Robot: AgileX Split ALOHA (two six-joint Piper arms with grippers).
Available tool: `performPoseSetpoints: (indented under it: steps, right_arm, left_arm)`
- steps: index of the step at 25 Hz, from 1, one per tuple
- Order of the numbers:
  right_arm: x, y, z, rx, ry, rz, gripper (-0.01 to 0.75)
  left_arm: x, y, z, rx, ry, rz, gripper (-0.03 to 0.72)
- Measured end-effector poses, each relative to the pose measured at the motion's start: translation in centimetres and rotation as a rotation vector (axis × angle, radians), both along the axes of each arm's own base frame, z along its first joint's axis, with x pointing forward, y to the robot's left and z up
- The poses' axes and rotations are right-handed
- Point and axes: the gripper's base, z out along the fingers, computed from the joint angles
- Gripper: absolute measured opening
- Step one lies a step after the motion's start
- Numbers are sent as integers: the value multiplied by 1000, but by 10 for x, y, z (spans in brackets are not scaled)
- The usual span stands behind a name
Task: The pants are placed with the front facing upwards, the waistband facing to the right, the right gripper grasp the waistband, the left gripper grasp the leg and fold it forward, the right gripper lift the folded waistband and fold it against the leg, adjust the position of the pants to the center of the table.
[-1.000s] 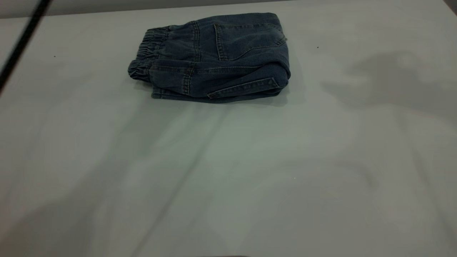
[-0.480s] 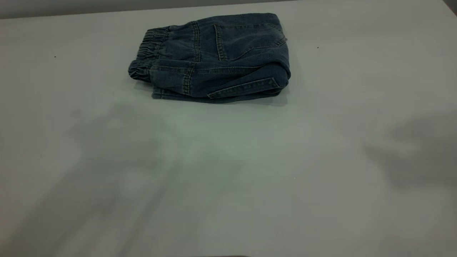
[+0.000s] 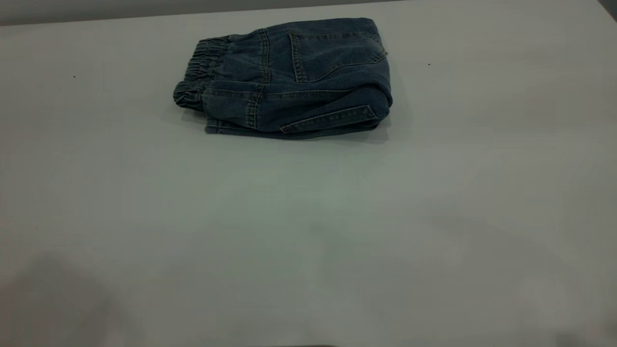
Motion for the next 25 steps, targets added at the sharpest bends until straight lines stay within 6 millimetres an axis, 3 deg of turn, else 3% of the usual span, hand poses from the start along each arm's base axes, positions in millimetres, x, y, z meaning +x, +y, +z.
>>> performPoseSetpoints:
  steps: [7, 13, 16, 22, 25]
  right_arm:
    - [-71, -14, -22, -87, -176, -52, 578]
    - [-116, -26, -51, -144, -308, -139, 578]
    - [-120, -29, -70, -156, -334, -160, 578]
    - [-102, -35, -111, -235, -269, -202, 578]
    - [-99, -36, -116, -246, -267, -211, 578]
  left_arm:
    - [-64, 34, -34, -42, -74, 3, 587]
    - [-90, 48, -72, -53, -78, 10, 587]
    - [-95, 51, -90, -44, -58, 10, 587]
    - [-98, 52, -117, -21, -15, 10, 587]
    - [-98, 51, -127, -9, 17, 9, 587]
